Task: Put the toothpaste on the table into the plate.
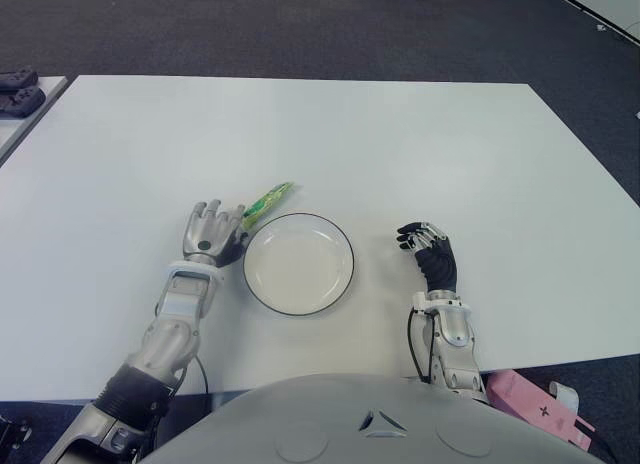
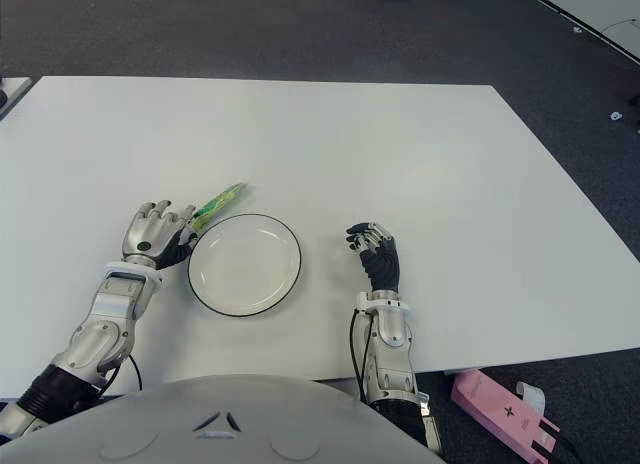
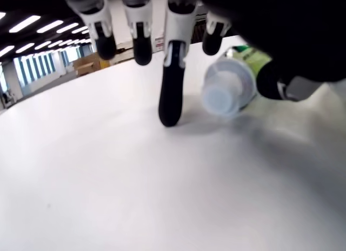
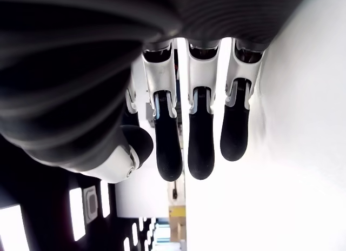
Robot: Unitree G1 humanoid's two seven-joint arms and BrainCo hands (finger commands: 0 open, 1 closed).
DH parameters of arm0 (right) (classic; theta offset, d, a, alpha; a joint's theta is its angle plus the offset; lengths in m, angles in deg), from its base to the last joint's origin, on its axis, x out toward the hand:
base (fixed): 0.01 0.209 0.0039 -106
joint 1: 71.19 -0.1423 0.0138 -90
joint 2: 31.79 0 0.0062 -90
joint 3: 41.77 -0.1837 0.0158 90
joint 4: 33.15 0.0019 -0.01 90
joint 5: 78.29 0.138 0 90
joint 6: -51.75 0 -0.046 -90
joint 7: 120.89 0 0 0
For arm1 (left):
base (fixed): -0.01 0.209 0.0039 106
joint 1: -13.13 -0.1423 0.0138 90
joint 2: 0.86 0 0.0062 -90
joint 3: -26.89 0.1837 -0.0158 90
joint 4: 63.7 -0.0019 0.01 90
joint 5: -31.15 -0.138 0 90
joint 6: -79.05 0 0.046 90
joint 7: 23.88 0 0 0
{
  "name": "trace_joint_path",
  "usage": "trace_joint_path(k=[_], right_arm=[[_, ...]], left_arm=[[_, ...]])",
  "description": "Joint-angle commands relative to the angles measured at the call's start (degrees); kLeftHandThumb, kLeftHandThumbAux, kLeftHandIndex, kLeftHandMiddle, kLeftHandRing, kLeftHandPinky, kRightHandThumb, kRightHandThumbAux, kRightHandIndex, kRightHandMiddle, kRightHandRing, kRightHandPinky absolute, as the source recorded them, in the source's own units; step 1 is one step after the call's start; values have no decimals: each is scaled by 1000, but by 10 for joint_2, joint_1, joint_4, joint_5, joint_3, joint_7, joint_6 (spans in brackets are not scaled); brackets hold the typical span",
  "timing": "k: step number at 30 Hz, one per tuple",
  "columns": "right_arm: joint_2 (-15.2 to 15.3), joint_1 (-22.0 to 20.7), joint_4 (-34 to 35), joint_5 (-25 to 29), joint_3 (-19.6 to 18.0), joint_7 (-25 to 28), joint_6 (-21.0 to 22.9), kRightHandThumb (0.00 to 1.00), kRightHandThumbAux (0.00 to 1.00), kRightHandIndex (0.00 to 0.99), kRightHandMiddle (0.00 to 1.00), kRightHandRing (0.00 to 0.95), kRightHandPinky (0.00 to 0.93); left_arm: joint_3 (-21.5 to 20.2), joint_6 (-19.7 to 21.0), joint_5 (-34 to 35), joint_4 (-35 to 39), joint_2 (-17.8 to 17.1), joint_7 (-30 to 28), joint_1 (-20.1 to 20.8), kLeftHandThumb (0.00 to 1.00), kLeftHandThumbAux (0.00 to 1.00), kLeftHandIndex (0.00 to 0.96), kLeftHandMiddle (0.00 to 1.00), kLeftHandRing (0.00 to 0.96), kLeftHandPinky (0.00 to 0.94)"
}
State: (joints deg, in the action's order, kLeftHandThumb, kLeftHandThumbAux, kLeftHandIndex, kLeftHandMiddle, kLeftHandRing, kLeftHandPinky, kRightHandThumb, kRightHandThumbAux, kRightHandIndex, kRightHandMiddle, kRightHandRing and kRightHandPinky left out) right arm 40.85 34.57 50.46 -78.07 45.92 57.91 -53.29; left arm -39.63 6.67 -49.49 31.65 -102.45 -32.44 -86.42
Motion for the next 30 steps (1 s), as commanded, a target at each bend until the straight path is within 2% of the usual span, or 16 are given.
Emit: trace_joint_path(k=[1,5,12,30], right_arm=[[-1,5,-13,-1,1,-1,5,710,726,428,479,473,466],[2,4,-15,1,1,3,3,709,725,428,478,470,462],[2,3,-18,0,1,2,2,709,725,428,480,469,464],[1,3,-17,2,0,2,4,709,725,429,481,469,462]], left_arm=[[31,-23,-6,-15,-5,-10,2,476,258,0,139,105,74],[46,-24,-20,-3,-6,-23,9,454,262,0,123,90,74],[57,-18,-35,-2,-7,-3,10,437,255,0,85,57,65],[58,-5,-32,-4,7,0,10,430,230,0,75,48,62]])
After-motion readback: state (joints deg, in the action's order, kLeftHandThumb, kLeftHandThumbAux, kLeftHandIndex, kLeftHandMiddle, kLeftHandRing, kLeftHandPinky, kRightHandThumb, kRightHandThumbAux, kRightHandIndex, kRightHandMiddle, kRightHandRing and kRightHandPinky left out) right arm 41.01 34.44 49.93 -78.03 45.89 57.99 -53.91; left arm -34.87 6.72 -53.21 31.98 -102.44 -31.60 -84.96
